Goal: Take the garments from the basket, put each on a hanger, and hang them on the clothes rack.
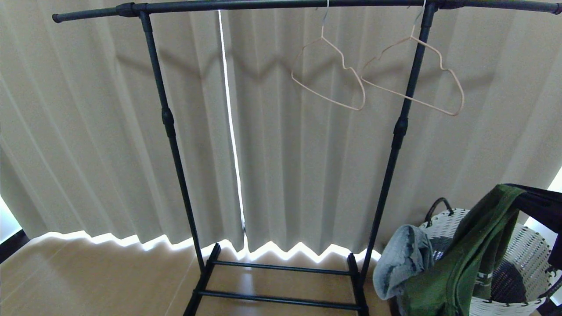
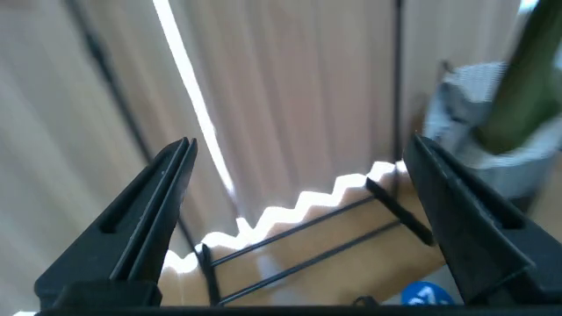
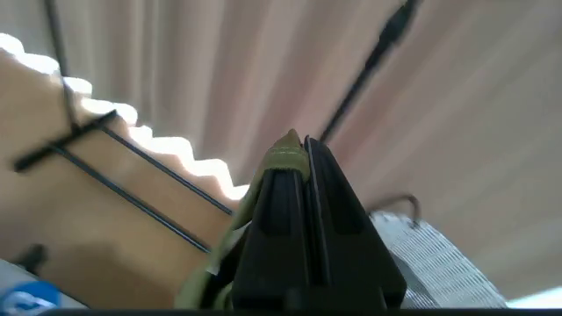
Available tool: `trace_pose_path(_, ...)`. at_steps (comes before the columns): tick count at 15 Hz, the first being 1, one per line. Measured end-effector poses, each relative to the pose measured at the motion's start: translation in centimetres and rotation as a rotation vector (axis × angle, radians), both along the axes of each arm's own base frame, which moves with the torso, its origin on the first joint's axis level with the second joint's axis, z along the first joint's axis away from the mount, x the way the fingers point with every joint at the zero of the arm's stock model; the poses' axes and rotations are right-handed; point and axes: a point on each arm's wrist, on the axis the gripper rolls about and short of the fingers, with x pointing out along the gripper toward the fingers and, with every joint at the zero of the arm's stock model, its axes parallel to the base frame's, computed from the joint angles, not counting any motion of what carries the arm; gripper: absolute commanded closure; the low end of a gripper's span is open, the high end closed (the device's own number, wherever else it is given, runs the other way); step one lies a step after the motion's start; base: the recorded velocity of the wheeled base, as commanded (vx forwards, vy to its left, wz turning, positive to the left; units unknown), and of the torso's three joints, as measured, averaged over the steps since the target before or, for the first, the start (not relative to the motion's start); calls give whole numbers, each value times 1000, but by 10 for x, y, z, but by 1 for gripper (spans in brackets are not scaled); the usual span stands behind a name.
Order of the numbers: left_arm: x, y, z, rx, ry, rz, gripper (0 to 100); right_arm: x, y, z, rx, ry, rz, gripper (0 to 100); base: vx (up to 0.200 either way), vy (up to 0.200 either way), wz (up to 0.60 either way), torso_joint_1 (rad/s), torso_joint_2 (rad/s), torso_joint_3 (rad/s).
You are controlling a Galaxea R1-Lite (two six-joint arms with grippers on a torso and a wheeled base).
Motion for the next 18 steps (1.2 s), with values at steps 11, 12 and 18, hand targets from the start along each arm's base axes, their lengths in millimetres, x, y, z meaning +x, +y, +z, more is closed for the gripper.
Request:
trace_pose_path(11, 157, -131, 71, 30, 208, -378, 0, 26, 30, 28, 224, 76, 297, 100, 0, 0, 0, 0, 0, 0)
trace_pose_path(12, 159, -155, 69, -3, 251, -388, 0, 28, 34, 30, 244, 86, 318, 100, 0, 0, 0, 0, 0, 0)
trace_pose_path(18, 163, -272, 52, -103, 387, -381, 0, 34, 48, 39, 270, 66, 383, 100, 0, 0, 0, 0, 0, 0)
